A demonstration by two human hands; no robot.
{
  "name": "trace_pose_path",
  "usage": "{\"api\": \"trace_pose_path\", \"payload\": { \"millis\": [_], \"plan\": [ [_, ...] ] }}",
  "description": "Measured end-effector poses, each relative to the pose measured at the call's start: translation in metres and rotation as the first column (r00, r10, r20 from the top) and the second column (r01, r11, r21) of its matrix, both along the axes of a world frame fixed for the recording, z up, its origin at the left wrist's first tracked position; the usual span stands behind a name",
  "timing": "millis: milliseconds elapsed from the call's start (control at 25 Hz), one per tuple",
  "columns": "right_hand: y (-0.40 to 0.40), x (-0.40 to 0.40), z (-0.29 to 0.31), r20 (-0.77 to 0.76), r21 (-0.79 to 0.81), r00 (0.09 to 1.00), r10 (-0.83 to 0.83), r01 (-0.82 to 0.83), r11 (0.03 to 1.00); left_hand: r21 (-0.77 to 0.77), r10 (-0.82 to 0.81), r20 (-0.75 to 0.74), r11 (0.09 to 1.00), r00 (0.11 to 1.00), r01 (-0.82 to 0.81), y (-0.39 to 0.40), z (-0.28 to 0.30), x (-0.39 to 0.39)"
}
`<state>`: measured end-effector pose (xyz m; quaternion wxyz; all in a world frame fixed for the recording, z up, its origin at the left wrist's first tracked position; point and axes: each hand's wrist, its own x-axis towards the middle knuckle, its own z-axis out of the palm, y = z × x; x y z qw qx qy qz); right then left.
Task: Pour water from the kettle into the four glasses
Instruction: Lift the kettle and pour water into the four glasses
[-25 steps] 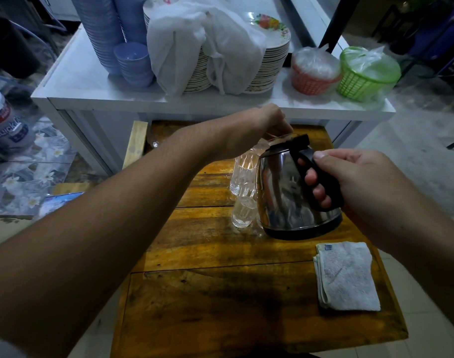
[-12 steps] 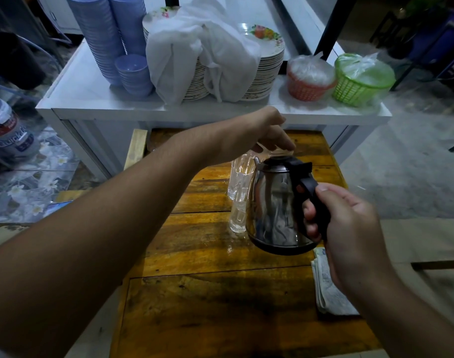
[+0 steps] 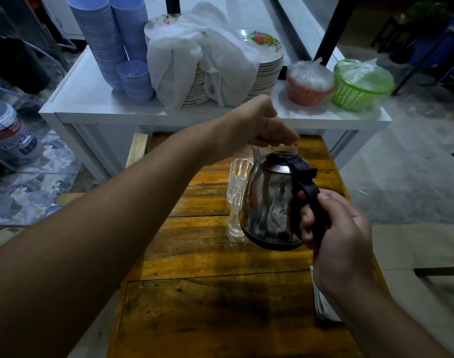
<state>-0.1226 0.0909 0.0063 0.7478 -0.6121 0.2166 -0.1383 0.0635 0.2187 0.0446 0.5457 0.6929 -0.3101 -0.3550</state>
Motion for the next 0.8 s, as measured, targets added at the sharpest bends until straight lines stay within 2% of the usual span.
{"api": "trace_pose_path", "payload": {
  "millis": [360, 560, 800],
  "plan": [
    [-0.032, -0.016, 0.009, -0.016, -0.004, 0.999, 0.048, -0.048, 0.999, -0.042, -0.012, -0.026, 0.999, 1.0, 0.011, -0.016, 0.004, -0.018],
    [-0.063, -0.036, 0.011, -0.147, -0.054, 0.986, 0.079, -0.088, 0.995, 0.086, -0.023, 0.02, 0.996, 1.0, 0.022, -0.041, -0.017, -0.041],
    [-0.095, -0.043, 0.001, -0.284, -0.084, 0.946, 0.158, -0.189, 0.978, 0.159, -0.002, 0.013, 0.987, 1.0, 0.0, -0.059, -0.041, -0.064]
  ]
}}
